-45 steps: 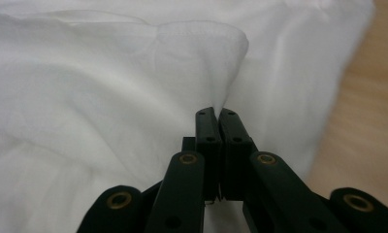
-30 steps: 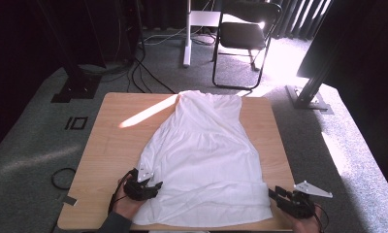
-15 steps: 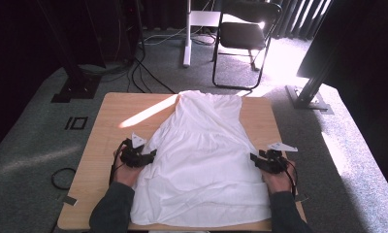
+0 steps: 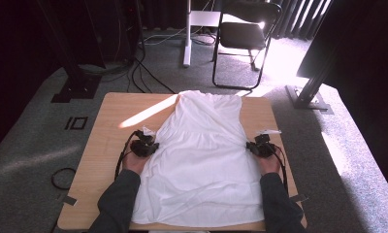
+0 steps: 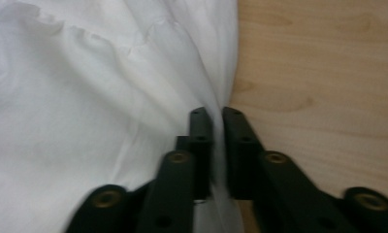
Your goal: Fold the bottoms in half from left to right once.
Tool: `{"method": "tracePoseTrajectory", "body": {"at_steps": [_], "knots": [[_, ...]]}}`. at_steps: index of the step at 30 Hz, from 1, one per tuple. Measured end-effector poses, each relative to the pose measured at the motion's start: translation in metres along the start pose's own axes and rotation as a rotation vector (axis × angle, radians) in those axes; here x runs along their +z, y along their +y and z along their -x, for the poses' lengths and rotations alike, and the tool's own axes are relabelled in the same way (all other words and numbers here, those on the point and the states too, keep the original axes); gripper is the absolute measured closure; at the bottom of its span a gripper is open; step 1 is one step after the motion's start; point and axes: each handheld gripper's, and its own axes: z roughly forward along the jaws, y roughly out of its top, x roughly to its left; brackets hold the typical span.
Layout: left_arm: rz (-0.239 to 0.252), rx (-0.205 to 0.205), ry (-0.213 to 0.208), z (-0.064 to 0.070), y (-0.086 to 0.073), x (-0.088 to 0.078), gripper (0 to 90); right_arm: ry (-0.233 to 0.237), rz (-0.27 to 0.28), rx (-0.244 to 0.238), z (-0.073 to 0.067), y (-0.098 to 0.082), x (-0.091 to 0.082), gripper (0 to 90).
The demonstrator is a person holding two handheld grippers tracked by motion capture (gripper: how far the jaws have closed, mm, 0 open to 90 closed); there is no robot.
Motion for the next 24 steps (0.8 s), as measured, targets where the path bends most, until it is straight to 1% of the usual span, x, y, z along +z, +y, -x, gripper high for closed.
{"method": "tracePoseTrajectory", "body": {"at_steps": [1, 2, 4, 5, 6, 7, 8, 9, 10, 11, 12, 13, 14, 15, 16, 17, 18, 19, 20, 21, 22, 23, 24], "knots": [[0.0, 0.0, 0.0, 0.0, 0.0, 0.0, 84.5, 0.002, -0.001, 0.002, -0.001, -0.001, -0.001, 87.5], [-0.006, 0.019, 0.006, 0.004, -0.003, -0.004, 85.0, 0.001, -0.002, -0.001, -0.002, -0.004, -0.004, 88.2], [-0.002, 0.017, -0.002, 0.007, -0.011, -0.01, 85.4, 0.0, -0.007, -0.008, -0.004, -0.011, -0.01, 88.4], [-0.002, 0.017, -0.002, 0.007, -0.011, -0.01, 85.5, 0.0, -0.007, -0.008, -0.004, -0.011, -0.01, 88.4], [0.009, 0.018, -0.012, 0.013, -0.022, -0.018, 85.5, 0.006, -0.007, -0.011, -0.007, -0.02, -0.018, 88.5], [0.009, 0.018, -0.012, 0.013, -0.022, -0.018, 85.5, 0.006, -0.007, -0.011, -0.007, -0.02, -0.018, 88.5], [0.017, 0.024, -0.014, 0.018, -0.031, -0.025, 85.5, 0.016, -0.005, -0.017, -0.01, -0.031, -0.028, 88.4], [0.025, 0.021, -0.018, 0.021, -0.038, -0.031, 85.5, 0.019, -0.008, -0.022, -0.013, -0.037, -0.033, 88.4], [0.037, 0.014, -0.025, 0.028, -0.051, -0.04, 85.5, 0.023, -0.011, -0.028, -0.016, -0.043, -0.039, 88.3], [0.037, 0.014, -0.025, 0.028, -0.051, -0.04, 85.4, 0.023, -0.011, -0.028, -0.016, -0.043, -0.039, 88.3], [0.051, 0.013, -0.032, 0.034, -0.065, -0.051, 85.4, 0.032, -0.009, -0.042, -0.022, -0.056, -0.049, 88.2], [0.051, 0.013, -0.032, 0.034, -0.065, -0.051, 85.4, 0.032, -0.009, -0.042, -0.022, -0.056, -0.049, 88.2], [0.048, 0.02, -0.036, 0.041, -0.076, -0.06, 85.4, 0.036, -0.009, -0.056, -0.028, -0.069, -0.061, 88.1], [0.048, 0.02, -0.036, 0.041, -0.076, -0.06, 85.4, 0.036, -0.009, -0.056, -0.028, -0.069, -0.061, 88.1], [0.044, 0.044, -0.029, 0.05, -0.087, -0.07, 85.3, 0.045, -0.01, -0.051, -0.032, -0.078, -0.069, 88.0], [0.044, 0.044, -0.029, 0.05, -0.087, -0.07, 85.3, 0.045, -0.01, -0.051, -0.032, -0.078, -0.069, 88.0], [0.04, 0.046, -0.042, 0.054, -0.097, -0.079, 85.3, 0.057, -0.007, -0.043, -0.037, -0.089, -0.078, 88.0], [0.04, 0.046, -0.042, 0.054, -0.097, -0.079, 85.3, 0.057, -0.007, -0.043, -0.037, -0.089, -0.078, 88.0], [0.042, 0.045, -0.058, 0.058, -0.107, -0.086, 85.2, 0.069, -0.008, -0.033, -0.04, -0.099, -0.086, 88.0], [0.042, 0.045, -0.058, 0.058, -0.107, -0.086, 84.8, 0.069, -0.008, -0.033, -0.04, -0.099, -0.086, 88.0], [0.046, 0.046, -0.062, 0.059, -0.11, -0.09, 84.8, 0.073, -0.01, -0.033, -0.041, -0.102, -0.089, 87.9], [0.056, 0.05, -0.06, 0.059, -0.11, -0.092, 74.5, 0.064, -0.025, -0.04, -0.044, -0.105, -0.094, 85.1], [0.112, 0.027, -0.071, 0.055, -0.107, -0.095, 64.4, 0.054, -0.019, -0.056, -0.045, -0.103, -0.095, 77.3]]}}
